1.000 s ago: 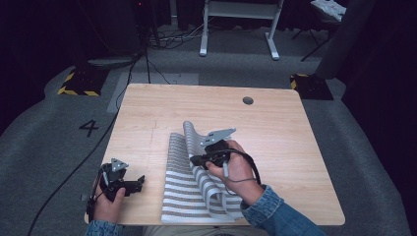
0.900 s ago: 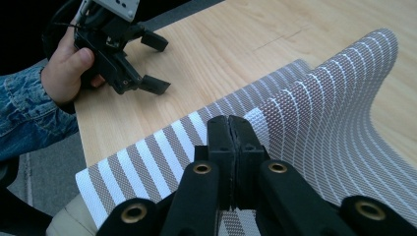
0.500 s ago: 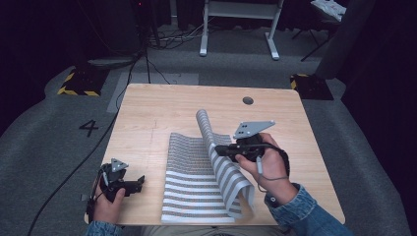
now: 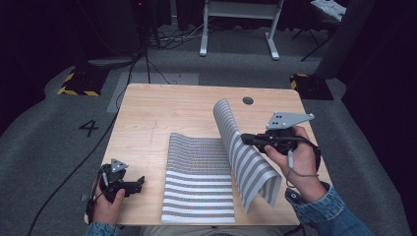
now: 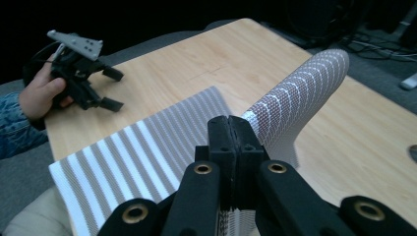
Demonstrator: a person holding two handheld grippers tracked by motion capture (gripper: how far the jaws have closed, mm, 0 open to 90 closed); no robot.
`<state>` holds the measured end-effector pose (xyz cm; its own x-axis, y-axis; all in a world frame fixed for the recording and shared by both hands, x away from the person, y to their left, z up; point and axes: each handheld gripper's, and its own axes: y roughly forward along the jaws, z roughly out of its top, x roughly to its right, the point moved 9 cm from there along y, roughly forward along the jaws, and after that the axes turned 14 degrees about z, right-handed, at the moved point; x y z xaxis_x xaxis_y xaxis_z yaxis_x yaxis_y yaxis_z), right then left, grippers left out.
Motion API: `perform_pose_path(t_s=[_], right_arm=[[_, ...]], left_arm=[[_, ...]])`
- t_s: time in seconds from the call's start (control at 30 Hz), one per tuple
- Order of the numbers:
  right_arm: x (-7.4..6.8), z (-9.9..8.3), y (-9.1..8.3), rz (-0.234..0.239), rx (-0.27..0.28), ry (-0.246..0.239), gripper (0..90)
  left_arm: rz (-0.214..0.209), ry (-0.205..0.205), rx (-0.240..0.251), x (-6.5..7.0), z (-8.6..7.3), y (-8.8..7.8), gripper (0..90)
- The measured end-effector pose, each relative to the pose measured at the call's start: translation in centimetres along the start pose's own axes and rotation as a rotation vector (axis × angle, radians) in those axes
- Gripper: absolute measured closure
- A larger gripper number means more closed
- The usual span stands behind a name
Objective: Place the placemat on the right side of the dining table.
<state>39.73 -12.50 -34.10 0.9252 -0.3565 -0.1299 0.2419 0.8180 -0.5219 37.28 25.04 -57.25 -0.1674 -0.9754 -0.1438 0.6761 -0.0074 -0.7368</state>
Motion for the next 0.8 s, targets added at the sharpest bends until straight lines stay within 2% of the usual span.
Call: perform_pose_path(t_s=[0.1,0.3,0.53,0.57,0.63,0.67,0.7,0.8], right_arm=[[1.1,0.2,-1.7,-0.033,0.020,0.014,89.7],[2.8,0.1,-3.7,-0.079,0.045,0.035,89.8],[4.4,0.0,-5.7,-0.123,0.056,0.026,89.8],[5.2,0.0,-6.7,-0.151,0.054,0.023,89.8],[5.5,0.0,-7.0,-0.159,0.055,0.025,89.8],[6.3,-0.2,-7.9,-0.186,0.059,0.033,89.8],[6.3,-0.2,-7.9,-0.186,0.059,0.033,89.8],[7.7,-0.8,-9.2,-0.223,0.068,0.059,89.8]], left_arm=[[0.001,0.000,-0.001,0.0,0.0,0.0,0.0],[0.004,-0.002,-0.001,0.0,0.1,0.0,0.0],[0.004,0.000,-0.002,0.0,0.0,0.0,0.0],[0.004,0.000,-0.001,0.0,0.0,0.0,0.0],[0.004,0.000,-0.001,0.0,0.0,0.0,0.0],[0.002,-0.001,0.000,0.0,0.0,0.0,0.0],[0.002,-0.001,0.000,0.0,0.0,0.0,0.0],[0.002,-0.001,-0.001,0.0,0.0,0.0,0.0]])
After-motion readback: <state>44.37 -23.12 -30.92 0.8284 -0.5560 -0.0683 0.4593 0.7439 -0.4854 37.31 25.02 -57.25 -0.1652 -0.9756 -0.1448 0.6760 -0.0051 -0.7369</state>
